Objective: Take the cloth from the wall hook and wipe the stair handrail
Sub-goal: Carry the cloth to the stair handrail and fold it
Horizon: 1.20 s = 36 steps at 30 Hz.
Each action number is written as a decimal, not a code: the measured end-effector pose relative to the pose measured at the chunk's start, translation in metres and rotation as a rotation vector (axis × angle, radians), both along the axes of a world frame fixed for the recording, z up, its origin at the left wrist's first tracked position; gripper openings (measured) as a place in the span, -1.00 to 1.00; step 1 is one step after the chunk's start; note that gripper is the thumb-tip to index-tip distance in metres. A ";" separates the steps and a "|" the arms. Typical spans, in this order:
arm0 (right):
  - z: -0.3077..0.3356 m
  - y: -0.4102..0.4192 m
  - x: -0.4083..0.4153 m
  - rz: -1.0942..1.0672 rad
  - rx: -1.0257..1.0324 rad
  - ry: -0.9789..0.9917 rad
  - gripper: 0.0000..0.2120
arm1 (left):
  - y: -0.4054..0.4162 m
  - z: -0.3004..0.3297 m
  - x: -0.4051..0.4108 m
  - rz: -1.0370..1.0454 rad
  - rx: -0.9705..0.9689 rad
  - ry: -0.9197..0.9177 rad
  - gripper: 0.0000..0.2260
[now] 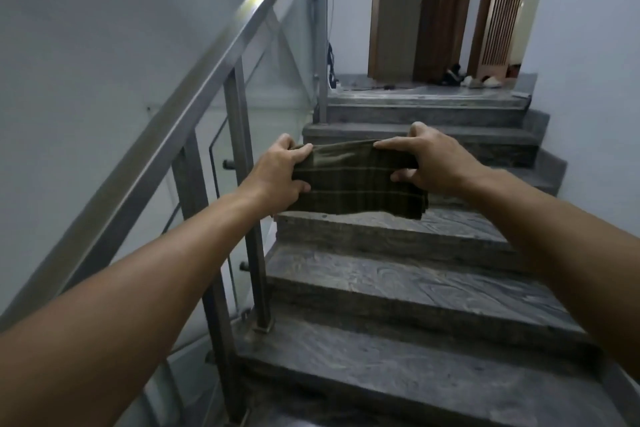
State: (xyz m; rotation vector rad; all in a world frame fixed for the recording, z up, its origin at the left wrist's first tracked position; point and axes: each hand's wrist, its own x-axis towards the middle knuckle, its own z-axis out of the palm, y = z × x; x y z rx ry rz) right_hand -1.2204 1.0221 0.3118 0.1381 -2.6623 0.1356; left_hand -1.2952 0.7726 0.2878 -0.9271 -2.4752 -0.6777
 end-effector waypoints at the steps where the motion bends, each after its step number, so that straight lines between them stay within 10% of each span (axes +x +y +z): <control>1: 0.015 0.006 -0.015 -0.008 0.001 0.005 -0.45 | 0.006 0.014 -0.016 0.000 0.003 0.009 -0.37; 36: 0.430 0.123 -0.583 0.101 -0.023 0.172 -0.50 | 0.128 0.437 -0.536 0.242 -0.059 0.152 -0.44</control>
